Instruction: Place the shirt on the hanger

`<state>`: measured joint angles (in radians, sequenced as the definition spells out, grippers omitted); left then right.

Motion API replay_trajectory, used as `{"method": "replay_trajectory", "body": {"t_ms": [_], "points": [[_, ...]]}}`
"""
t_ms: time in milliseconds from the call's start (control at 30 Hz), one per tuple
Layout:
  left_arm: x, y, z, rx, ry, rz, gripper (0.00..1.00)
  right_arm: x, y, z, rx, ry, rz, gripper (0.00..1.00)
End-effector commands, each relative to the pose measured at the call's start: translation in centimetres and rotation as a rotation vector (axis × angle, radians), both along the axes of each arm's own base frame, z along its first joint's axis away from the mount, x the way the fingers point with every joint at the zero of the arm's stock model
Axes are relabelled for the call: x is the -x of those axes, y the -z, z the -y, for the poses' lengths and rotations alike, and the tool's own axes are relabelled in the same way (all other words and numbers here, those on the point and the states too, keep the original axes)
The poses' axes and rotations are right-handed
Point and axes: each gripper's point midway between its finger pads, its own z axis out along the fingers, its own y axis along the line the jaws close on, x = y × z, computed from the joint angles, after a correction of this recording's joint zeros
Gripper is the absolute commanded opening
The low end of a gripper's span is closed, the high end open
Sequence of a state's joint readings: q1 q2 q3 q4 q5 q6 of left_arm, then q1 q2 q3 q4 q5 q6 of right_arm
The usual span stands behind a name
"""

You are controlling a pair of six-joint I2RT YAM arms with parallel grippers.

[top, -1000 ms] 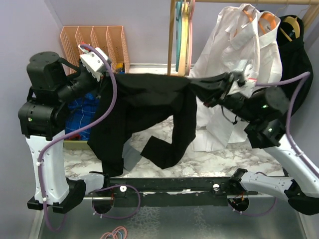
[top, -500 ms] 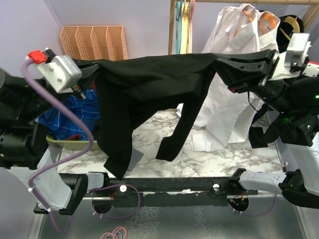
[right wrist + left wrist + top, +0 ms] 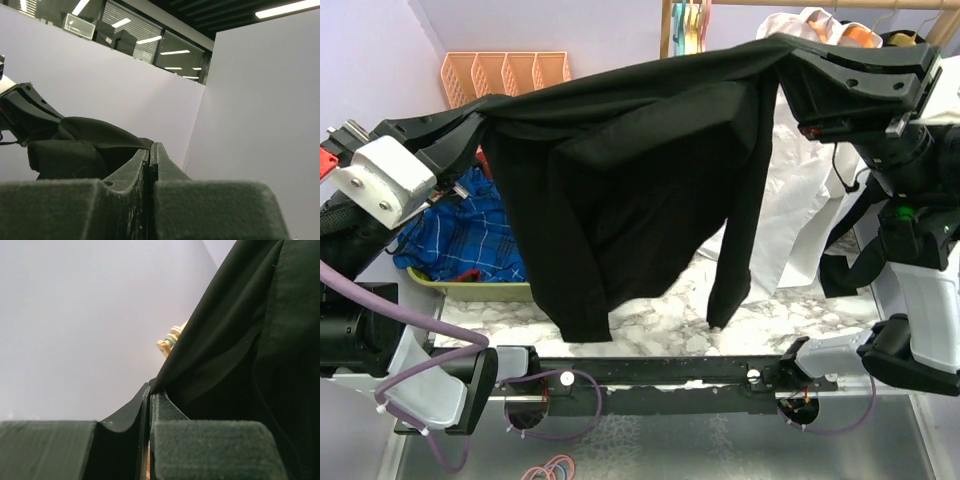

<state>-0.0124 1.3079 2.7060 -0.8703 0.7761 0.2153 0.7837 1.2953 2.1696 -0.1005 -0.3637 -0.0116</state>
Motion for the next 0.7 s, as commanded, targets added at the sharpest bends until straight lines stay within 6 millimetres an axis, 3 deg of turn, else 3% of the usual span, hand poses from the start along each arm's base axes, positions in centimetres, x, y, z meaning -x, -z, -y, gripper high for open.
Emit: {"method": "replay_trajectory", "body": {"t_ms": [0,100,200,233,300,400,567,667], "points": [[-0.9,-1.0,-1.1,0.037,-0.072,0.032,0.00,0.5,-1.5,-0.5,-0.037,-0.048,0.035,0.01],[-4.2,3.0,-1.2,0.002,-0.083,-0.107,0.00,-0.9,1.3,-1.4,-0.008,-0.040,-0.030,0.01],[-8.8,9.5,-1.2,-0.026,-0.092,-0.302,0.00,-2.7,6.1,-1.4,0.028,0.017,-0.143,0.01],[-10.4,13.1,-1.2,-0.038,-0.090,-0.396,0.00,-4.5,9.5,-2.2,0.071,0.050,-0.220,0.01],[-11.9,19.0,-1.0,-0.082,-0.069,-0.547,0.00,-6.1,15.5,-2.1,0.126,0.107,-0.344,0.01],[-12.6,25.6,-0.5,-0.133,-0.018,-0.735,0.00,-6.2,22.9,-1.2,0.167,0.128,-0.490,0.01],[-13.2,33.0,0.1,-0.178,0.036,-0.943,0.00,-6.0,37.2,-1.6,0.219,0.073,-0.833,0.01],[-12.4,37.5,1.7,-0.249,0.103,-1.051,0.00,-5.1,45.0,-1.9,0.225,0.018,-0.979,0.01]]}}
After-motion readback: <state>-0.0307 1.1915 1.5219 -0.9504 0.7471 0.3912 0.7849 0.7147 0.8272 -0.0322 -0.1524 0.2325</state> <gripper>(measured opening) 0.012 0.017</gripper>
